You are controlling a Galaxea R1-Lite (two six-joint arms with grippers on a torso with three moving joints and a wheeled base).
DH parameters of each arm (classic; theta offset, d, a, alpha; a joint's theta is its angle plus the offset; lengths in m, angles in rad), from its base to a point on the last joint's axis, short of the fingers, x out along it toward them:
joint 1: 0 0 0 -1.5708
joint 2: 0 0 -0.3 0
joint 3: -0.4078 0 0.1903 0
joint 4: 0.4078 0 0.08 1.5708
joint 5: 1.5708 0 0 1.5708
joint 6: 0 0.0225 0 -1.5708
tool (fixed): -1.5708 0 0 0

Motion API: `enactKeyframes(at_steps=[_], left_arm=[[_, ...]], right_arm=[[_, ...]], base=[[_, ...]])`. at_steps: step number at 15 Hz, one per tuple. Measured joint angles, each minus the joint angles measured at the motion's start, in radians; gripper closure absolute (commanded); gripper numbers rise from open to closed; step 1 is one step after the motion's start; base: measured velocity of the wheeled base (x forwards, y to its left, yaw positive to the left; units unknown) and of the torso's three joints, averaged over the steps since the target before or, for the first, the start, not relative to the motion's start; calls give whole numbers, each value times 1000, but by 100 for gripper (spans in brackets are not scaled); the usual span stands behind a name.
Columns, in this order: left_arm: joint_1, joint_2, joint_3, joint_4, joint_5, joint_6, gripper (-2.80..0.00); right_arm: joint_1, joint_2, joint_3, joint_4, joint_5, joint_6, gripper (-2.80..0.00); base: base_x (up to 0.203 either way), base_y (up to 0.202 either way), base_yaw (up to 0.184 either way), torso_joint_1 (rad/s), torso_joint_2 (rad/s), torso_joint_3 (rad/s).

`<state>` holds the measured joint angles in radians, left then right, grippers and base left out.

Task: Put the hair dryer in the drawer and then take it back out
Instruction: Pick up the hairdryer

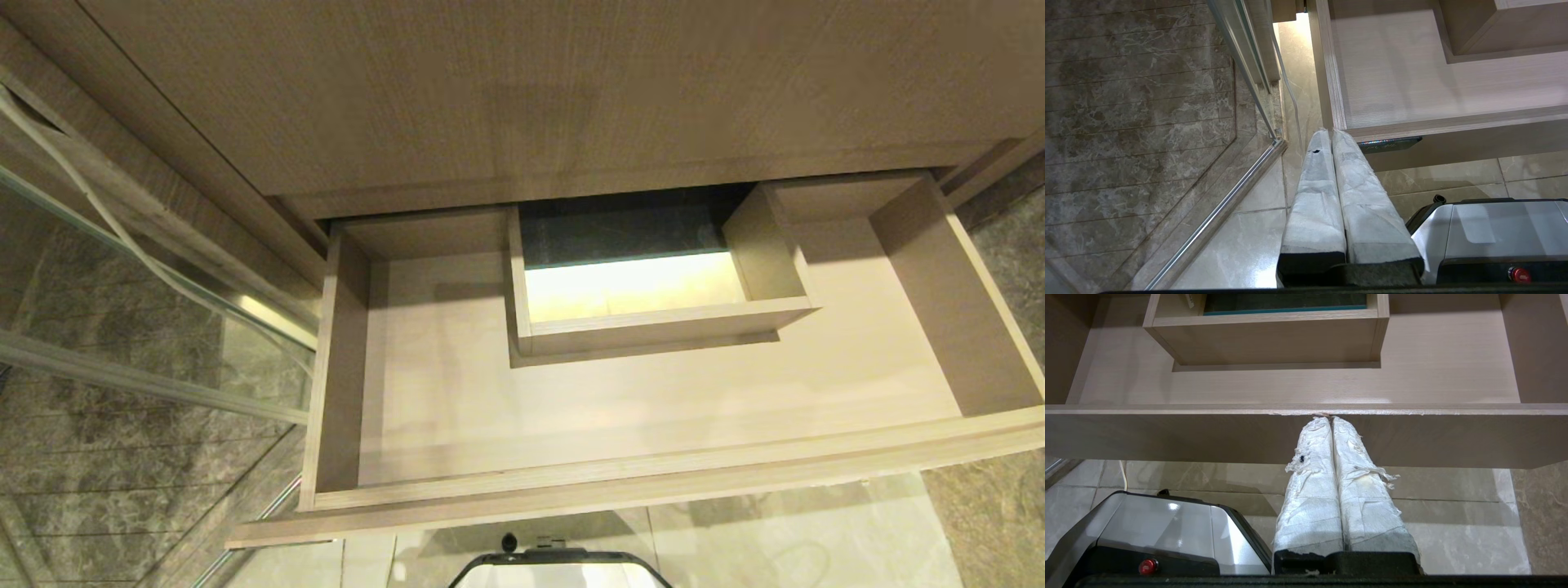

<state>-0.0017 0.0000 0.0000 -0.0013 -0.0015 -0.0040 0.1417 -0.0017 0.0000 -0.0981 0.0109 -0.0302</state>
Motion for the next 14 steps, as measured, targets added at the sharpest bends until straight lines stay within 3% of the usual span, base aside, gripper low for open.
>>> enactKeyframes(at_steps=[5, 10, 14], left_arm=[[0, 0, 0, 1, 0, 0, 0], [0, 0, 0, 0, 0, 0, 0], [0, 0, 0, 0, 0, 0, 0]], right_arm=[[0, 0, 0, 0, 1, 0, 0], [1, 0, 0, -1, 0, 1, 0], [0, 0, 0, -1, 0, 0, 0]], base=[[0, 0, 0, 19, -29, -5], [0, 0, 0, 237, -430, -175], [0, 0, 0, 102, -482, -217]])
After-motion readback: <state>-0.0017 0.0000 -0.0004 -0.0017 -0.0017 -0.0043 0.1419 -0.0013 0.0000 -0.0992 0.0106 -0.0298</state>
